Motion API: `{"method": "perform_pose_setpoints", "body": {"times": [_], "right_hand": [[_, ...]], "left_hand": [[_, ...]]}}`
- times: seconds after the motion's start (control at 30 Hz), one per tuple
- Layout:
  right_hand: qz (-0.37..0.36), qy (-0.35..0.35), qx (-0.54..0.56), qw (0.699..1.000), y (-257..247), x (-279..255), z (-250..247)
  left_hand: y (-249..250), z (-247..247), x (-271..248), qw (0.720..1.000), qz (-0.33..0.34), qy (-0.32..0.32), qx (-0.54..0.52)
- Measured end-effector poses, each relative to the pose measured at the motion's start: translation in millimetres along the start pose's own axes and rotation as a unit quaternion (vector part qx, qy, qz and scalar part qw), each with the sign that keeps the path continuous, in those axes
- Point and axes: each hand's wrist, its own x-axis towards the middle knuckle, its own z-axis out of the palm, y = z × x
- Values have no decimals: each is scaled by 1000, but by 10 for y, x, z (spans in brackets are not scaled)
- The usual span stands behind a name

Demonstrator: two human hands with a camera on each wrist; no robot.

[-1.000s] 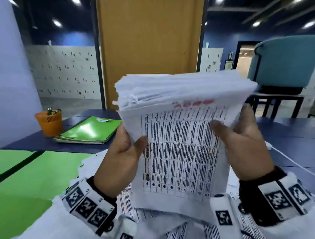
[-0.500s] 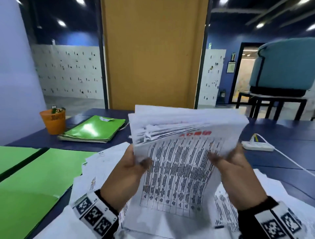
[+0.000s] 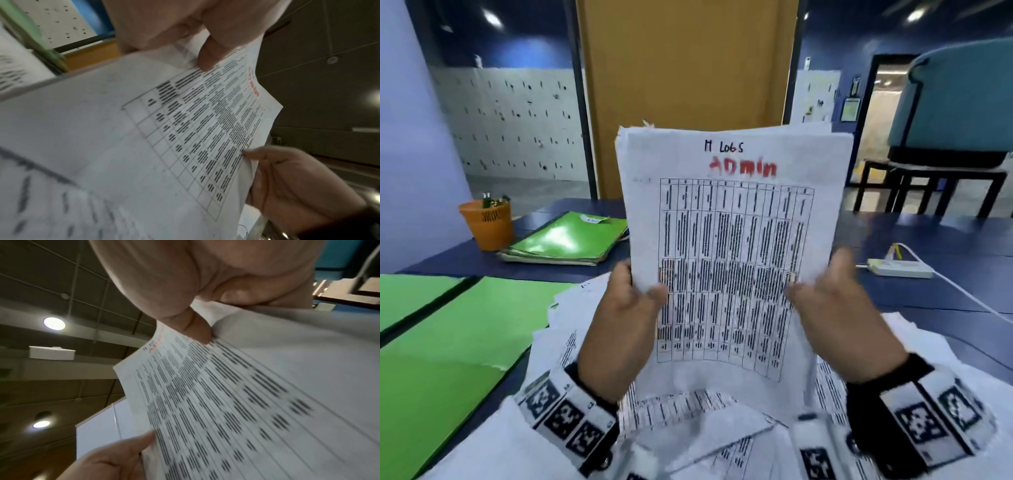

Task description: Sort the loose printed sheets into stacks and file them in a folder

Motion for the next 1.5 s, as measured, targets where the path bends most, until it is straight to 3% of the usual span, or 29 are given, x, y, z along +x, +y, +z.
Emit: {"method": "perform_pose_setpoints", "body": {"times": [0.17,0.33,0.47,0.63,0.77,0.87,0.93,1.0,1.1,1.27,1.37,1.5], "right_hand": [[129,-65,61,988,363,-145,134],[185,-77,117,973,456,-164,131],[169,-8,102,980,482,-144,99],[134,-68,78,986,437,-207,186],[88,-73,83,990,336,-228,154],[49,-29,89,994,312,-173,133],[61,-14,102,993,327,-132,134],[103,-35,104,989,372,-144,142],[166,-116,71,977,479,-180,147],[168,-204,-19,964,567,-201,116],[148,-208,-61,965,605,-176,146],[124,-167,-24,978,568,-148,169]], "left_hand": [[-186,-26,-84,991,-97,-58,-64],[-282,-77,-66,976,-147,-92,-135],[-311,-214,138,980,-106,-34,-168],[-299,-92,244,980,-104,-93,-139],[-364,47,219,992,-70,-62,-88],[-307,69,229,987,-83,-18,-135],[-261,66,233,976,-105,-15,-189],[-240,35,184,970,-127,-42,-203],[-282,18,120,977,-133,-95,-139],[-420,3,95,976,-158,-94,-119],[-525,-8,128,987,-142,-50,-62],[-432,7,141,993,-113,-16,-35]]}}
